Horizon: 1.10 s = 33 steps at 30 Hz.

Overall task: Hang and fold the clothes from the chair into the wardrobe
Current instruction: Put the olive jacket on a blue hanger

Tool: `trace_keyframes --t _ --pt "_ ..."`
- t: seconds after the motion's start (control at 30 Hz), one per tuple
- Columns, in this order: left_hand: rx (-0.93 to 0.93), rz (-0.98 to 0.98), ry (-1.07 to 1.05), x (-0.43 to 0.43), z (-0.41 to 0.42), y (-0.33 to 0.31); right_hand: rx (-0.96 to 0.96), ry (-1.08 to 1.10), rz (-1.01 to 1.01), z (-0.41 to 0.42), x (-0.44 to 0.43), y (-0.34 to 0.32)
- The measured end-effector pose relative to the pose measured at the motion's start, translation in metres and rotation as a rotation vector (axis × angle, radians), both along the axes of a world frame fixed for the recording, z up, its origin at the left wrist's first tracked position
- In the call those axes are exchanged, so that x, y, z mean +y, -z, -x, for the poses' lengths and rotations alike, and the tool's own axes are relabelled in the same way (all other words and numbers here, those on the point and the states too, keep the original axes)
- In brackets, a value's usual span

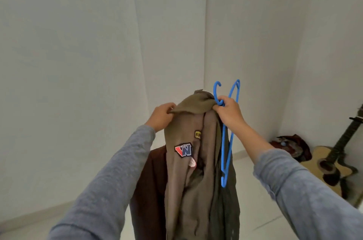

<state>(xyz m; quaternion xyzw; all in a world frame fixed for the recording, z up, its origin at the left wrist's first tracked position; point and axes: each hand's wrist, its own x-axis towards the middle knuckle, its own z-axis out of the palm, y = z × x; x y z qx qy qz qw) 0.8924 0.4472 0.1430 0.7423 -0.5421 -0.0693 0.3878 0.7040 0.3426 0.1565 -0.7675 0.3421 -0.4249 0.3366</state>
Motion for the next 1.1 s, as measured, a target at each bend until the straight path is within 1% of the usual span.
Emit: trace_keyframes --t 0.1,0.2,0.27,0.33,0.4,0.5,0.63,0.73,0.93,1.1 --pt "0.115 0.256 -0.117 0.005 -0.01 -0.034 0.126 -0.03 0.05 0.012 -0.007 0.005" --pt "0.074 0.338 -0.12 0.003 -0.009 -0.063 0.197 -0.042 0.05 0.014 -0.011 0.016" --pt "0.08 0.375 -0.117 0.003 -0.001 -0.075 0.181 -0.052 -0.001 0.013 -0.01 0.019" --pt "0.111 0.426 -0.142 0.005 -0.002 -0.084 0.103 -0.066 -0.104 0.01 -0.01 0.014" --pt "0.074 0.411 -0.149 0.012 -0.009 -0.089 0.021 -0.08 -0.178 0.01 -0.011 0.005" --pt "-0.031 0.341 -0.155 0.024 -0.022 -0.085 -0.026 -0.114 -0.203 0.014 -0.008 -0.011" --pt "-0.03 0.354 -0.211 0.038 -0.036 -0.082 -0.003 -0.11 -0.124 0.014 -0.004 -0.032" --pt "-0.048 0.368 -0.214 0.046 -0.04 -0.088 0.04 -0.049 -0.059 0.008 0.0 -0.043" --pt "-0.06 0.415 -0.215 0.056 -0.044 -0.099 -0.035 -0.015 -0.005 -0.005 0.009 -0.06" --pt "-0.073 0.517 -0.199 0.063 -0.041 -0.111 -0.057 -0.077 0.119 -0.007 0.016 -0.078"
